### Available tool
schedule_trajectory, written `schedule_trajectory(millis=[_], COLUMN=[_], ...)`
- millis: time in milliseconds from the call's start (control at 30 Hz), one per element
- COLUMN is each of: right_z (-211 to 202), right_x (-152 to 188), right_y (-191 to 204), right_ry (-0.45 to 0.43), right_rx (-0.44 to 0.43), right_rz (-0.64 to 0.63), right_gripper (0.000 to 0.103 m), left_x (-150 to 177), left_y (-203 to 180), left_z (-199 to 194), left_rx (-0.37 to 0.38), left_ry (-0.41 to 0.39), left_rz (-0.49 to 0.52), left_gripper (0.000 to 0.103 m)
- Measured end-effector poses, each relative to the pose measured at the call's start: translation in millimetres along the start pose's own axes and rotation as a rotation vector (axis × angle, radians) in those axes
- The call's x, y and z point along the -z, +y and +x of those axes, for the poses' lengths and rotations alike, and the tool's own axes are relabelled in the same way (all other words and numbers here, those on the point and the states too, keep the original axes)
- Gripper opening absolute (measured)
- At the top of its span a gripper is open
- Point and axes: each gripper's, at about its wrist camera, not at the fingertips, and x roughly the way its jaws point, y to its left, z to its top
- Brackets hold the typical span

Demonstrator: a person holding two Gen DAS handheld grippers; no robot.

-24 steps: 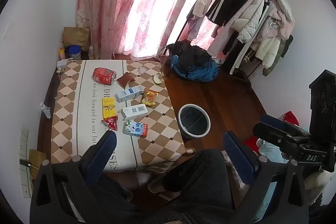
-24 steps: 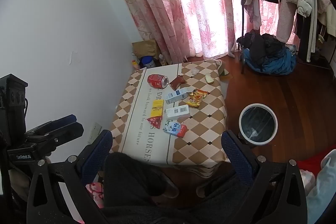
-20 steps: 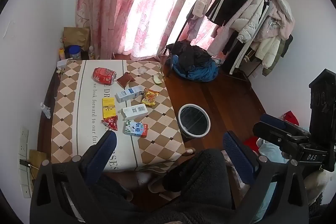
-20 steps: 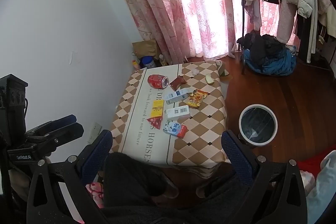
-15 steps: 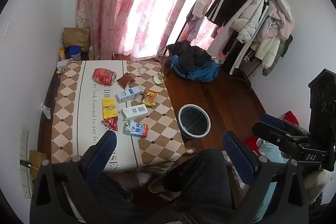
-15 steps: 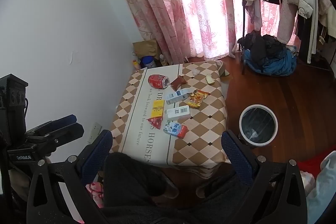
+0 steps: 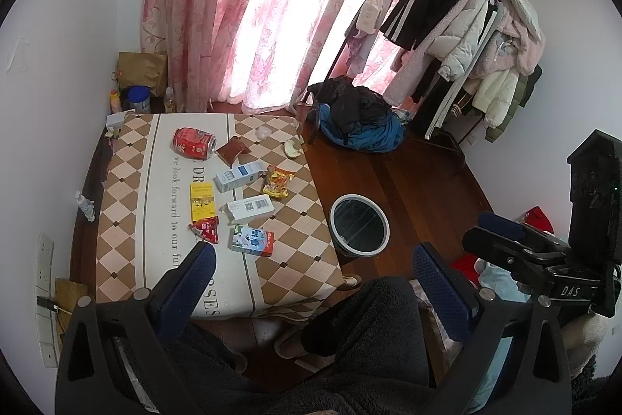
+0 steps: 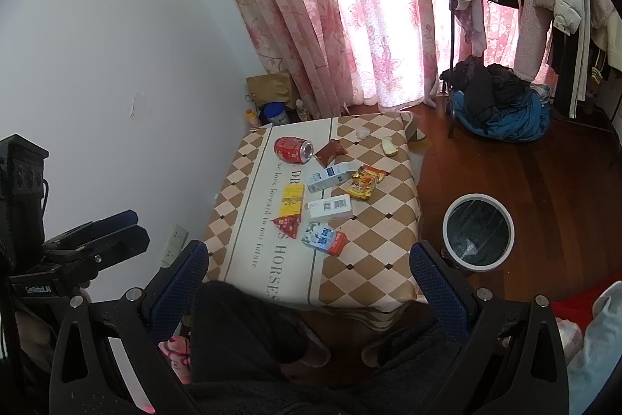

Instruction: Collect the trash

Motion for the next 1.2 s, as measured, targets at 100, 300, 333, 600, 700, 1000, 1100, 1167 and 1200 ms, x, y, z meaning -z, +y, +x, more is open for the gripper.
schedule_trajectory(millis=[100, 300, 333, 600, 700, 1000, 1100, 1167, 1200], right_z=[2.7, 1.6, 2.4, 1.0, 1.5, -1.9, -2.0, -1.8, -1.7], right_x=[-0.3, 0.6, 0.8, 1.6, 2.0, 0.8, 0.9, 1.2, 1.4], right_y=[2.4, 2.7, 2.3, 2.1, 2.8, -1.7, -1.0, -0.8, -0.6], right_ry=[0.000, -0.003, -0.004, -0.006, -0.003, -0.003, -0.003, -0.002, -0.003], right_rx=[0.001, 0.001, 0.002, 0.000, -0.001, -0.001, 0.001, -0.001, 0.000], right_rz=[0.001, 0.000, 0.000, -0.003, -0.004, -0.007, -0.009, -0.010, -0.011], right_gripper=[0.103, 0.103, 0.103, 0.103, 0.103, 0.103, 0.103, 0.103, 0.103], left_x=[0.0, -3.7, -3.8, -3.9, -3.7, -6.1, -6.0, -6.4, -6.5], left_y=[-0.2, -2.9, -3.0, -3.1, -3.3, -9.5, -9.6, -10.5, -10.9], left_z=[0.1, -2.3, -2.4, -2.4, -2.6, -5.0, -5.1, -5.2, -5.2], left_rx=[0.001, 0.001, 0.000, 0.000, 0.001, 0.002, 0.001, 0.001, 0.001], left_ry=[0.000, 0.000, 0.000, -0.002, -0.002, -0.004, -0.004, -0.004, -0.004], left_rz=[0.001, 0.003, 0.003, 0.004, 0.004, 0.006, 0.006, 0.006, 0.006], left_gripper=[0.103, 0.103, 0.103, 0.103, 0.103, 0.103, 0.103, 0.103, 0.103])
